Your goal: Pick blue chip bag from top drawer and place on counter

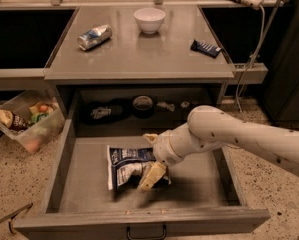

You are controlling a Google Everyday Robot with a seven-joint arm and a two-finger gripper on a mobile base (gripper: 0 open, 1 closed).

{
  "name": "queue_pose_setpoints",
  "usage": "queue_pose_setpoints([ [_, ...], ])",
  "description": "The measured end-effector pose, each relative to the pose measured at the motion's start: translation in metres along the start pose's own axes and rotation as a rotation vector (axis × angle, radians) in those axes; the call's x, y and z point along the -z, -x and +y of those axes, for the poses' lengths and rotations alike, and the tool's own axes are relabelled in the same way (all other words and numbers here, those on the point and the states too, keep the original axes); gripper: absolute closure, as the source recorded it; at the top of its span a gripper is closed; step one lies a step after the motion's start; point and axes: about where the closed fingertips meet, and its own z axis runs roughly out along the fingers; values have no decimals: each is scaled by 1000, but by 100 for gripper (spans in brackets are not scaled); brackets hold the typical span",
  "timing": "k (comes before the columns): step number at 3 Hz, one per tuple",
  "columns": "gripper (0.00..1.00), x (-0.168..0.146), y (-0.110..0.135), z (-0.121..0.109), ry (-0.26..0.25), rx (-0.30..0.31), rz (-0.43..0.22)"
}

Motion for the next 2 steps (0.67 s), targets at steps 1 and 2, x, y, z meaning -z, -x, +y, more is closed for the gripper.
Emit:
queue_pose_setpoints([
  [1, 2, -43, -24, 3, 62, -38, 18],
  [2, 21, -43, -23, 4, 68, -40, 18],
])
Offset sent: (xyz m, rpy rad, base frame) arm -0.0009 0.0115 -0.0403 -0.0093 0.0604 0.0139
